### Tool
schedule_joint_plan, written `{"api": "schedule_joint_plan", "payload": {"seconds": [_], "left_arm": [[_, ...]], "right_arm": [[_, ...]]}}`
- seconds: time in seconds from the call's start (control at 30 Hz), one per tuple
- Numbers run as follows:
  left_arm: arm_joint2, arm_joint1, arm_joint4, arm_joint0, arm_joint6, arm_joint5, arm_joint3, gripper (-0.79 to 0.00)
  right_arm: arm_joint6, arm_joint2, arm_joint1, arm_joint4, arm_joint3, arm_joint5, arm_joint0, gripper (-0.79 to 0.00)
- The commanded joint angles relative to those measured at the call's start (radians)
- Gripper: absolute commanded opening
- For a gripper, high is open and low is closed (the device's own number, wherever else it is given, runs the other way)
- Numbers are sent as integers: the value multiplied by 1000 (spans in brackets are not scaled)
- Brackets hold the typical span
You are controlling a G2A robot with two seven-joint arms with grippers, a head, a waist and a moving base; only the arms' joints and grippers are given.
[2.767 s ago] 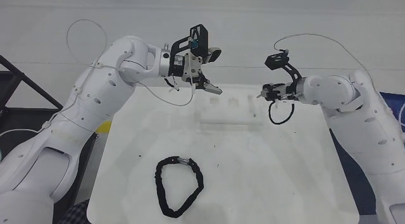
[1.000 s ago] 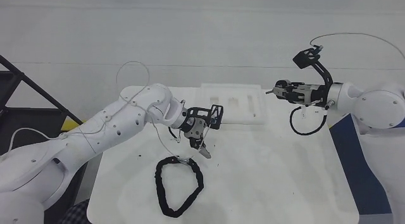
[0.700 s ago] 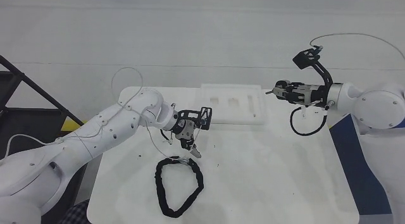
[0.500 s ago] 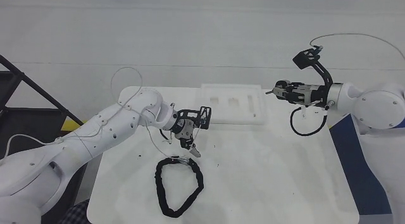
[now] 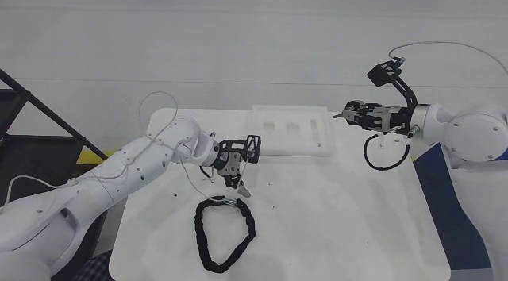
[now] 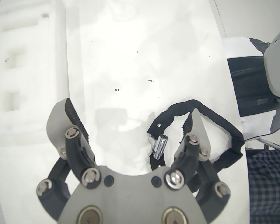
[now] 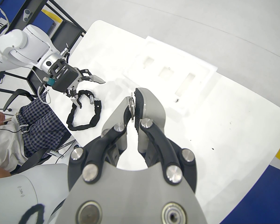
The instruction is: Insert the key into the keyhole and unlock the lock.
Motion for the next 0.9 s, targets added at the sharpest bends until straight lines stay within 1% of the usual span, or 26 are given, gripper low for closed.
{"api": "schedule_joint_plan", "payload": {"seconds": [0.0,0.1,0.2,0.3,0.37,0.43,0.53,0.67,0.87], "left_arm": [[-28,29,109,35,120,-15,13,0],[-55,73,263,83,276,-15,31,0],[-79,108,412,121,426,-4,53,0],[-84,127,543,159,567,18,57,0],[-78,132,619,178,653,18,66,0],[-71,133,686,188,733,20,81,0],[-58,125,767,195,812,38,105,0],[-38,101,840,201,834,70,133,0],[-26,61,865,201,884,80,191,0]], "right_arm": [[0,0,0,0,0,0,0,-785],[0,0,0,0,0,0,0,-785],[0,0,0,0,0,0,0,-785],[0,0,0,0,0,0,0,-785],[0,0,0,0,0,0,0,-785],[0,0,0,0,0,0,0,-785],[0,0,0,0,0,0,0,-785],[0,0,0,0,0,0,0,-785],[0,0,0,0,0,0,0,-785]]}}
